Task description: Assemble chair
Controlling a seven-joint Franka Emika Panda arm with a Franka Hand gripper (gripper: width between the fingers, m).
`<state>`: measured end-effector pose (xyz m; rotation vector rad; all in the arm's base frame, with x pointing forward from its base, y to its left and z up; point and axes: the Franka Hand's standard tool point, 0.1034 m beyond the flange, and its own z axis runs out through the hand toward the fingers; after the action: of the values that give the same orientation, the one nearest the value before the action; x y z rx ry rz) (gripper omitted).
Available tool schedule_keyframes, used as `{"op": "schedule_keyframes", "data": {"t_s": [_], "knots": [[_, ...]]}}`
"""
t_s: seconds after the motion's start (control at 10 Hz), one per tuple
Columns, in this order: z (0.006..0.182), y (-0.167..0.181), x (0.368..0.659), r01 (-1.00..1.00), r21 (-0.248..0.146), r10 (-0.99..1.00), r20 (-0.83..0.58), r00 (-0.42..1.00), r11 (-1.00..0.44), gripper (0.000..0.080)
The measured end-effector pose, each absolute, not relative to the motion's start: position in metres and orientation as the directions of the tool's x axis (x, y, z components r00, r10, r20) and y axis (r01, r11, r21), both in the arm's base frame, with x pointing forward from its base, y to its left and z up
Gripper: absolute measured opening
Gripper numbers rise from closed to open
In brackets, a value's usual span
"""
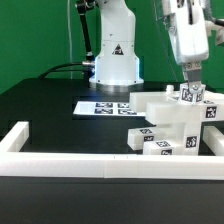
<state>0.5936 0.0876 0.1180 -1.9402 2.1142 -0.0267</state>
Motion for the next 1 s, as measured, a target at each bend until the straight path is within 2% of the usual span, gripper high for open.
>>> {"op": "schedule_keyframes", "data": {"t_s": [0.2, 0.3, 0.7, 1.0], "knots": [[0.1173, 0.0869, 0.5924, -0.977, -0.205, -0.985, -0.149, 0.089, -0.057, 0.0648], [0.1164, 0.0854, 0.5906, -0.966, -0.185, -0.972, -0.117, 0.204, -0.181, 0.0648], [0.1164, 0.0805, 0.591, -0.873, -0.184, -0.884, -0.04, 0.466, -0.452, 0.0648], [0.116, 0.081, 0.5902, -0.749, -0.157, -0.76, 0.018, 0.65, -0.644, 0.0648]]}}
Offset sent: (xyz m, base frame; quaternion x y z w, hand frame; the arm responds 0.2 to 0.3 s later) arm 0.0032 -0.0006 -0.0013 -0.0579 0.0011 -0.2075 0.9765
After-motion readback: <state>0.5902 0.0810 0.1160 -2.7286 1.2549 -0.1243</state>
